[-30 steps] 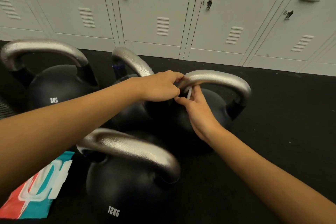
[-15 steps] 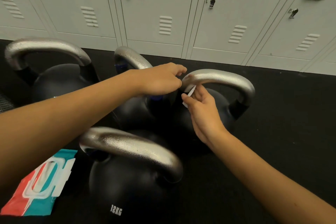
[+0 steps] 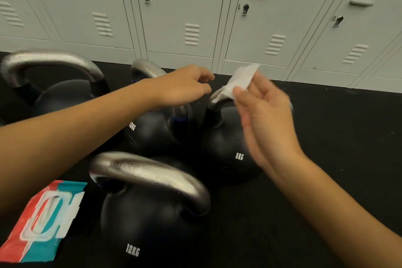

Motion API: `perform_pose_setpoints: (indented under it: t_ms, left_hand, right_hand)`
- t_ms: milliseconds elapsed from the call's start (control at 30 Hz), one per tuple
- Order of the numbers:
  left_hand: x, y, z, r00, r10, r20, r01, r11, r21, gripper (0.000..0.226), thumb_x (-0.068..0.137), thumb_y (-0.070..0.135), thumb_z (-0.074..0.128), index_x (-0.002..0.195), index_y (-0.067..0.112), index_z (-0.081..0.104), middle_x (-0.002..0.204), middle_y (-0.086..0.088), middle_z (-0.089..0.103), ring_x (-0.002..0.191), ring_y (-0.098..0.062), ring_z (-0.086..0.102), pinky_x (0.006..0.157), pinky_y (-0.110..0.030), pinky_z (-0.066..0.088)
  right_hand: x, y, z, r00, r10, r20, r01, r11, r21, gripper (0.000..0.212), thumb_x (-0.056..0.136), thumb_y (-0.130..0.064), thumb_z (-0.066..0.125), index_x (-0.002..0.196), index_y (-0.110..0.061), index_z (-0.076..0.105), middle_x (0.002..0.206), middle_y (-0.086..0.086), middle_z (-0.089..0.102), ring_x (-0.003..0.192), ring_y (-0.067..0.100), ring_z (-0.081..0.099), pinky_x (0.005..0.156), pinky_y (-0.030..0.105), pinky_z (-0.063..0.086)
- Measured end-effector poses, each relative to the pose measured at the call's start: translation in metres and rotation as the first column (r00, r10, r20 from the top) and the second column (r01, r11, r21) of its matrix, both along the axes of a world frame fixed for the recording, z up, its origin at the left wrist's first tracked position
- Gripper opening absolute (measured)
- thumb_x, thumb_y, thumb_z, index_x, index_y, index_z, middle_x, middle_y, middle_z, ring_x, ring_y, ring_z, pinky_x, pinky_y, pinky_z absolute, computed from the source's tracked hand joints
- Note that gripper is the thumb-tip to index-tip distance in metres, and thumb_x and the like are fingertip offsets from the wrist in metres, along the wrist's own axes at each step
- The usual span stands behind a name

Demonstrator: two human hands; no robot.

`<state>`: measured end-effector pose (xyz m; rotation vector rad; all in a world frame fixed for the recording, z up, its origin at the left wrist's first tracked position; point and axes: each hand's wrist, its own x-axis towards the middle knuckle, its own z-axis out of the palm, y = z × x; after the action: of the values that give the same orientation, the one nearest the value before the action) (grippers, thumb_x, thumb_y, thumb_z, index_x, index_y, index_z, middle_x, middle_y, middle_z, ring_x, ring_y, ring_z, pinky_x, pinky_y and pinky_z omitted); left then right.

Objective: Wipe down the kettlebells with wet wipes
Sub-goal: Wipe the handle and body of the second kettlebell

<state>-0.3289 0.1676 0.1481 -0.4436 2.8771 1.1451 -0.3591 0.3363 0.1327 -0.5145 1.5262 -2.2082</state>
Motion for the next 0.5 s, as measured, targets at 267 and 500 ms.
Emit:
perform_pose_setpoints:
  t_ms: [267, 500]
  left_hand:
    - [0.005, 0.003, -0.001, 1.0, -0.014, 0.026, 0.014, 1.0, 0.019, 0.043, 0.094, 0.016, 0.053, 0.137, 0.016, 0.048, 0.136, -0.002, 0.053, 0.116, -0.012, 0.053, 0.104, -0.027, 0.038]
    - [0.008, 0.011, -0.01, 0.993, -0.036, 0.109, 0.034, 0.999, 0.023, 0.035, 0.092, 0.014, 0.054, 0.127, 0.012, 0.055, 0.122, -0.006, 0.062, 0.115, -0.02, 0.056, 0.105, -0.038, 0.041]
  right_hand:
    - [-0.05, 0.021, 0.006, 0.646, 0.204, -0.735, 0.384, 0.746, 0.544, 0.051, 0.103, -0.009, 0.043, 0.152, -0.019, 0.034, 0.132, 0.003, 0.06, 0.108, 0.009, 0.056, 0.091, 0.01, 0.035]
    - [-0.057, -0.001, -0.012, 0.342, 0.614, -0.711, 0.484, 0.534, 0.693, 0.039, 0.105, -0.033, 0.038, 0.14, -0.023, 0.052, 0.148, -0.006, 0.048, 0.147, 0.013, 0.027, 0.12, 0.036, -0.009]
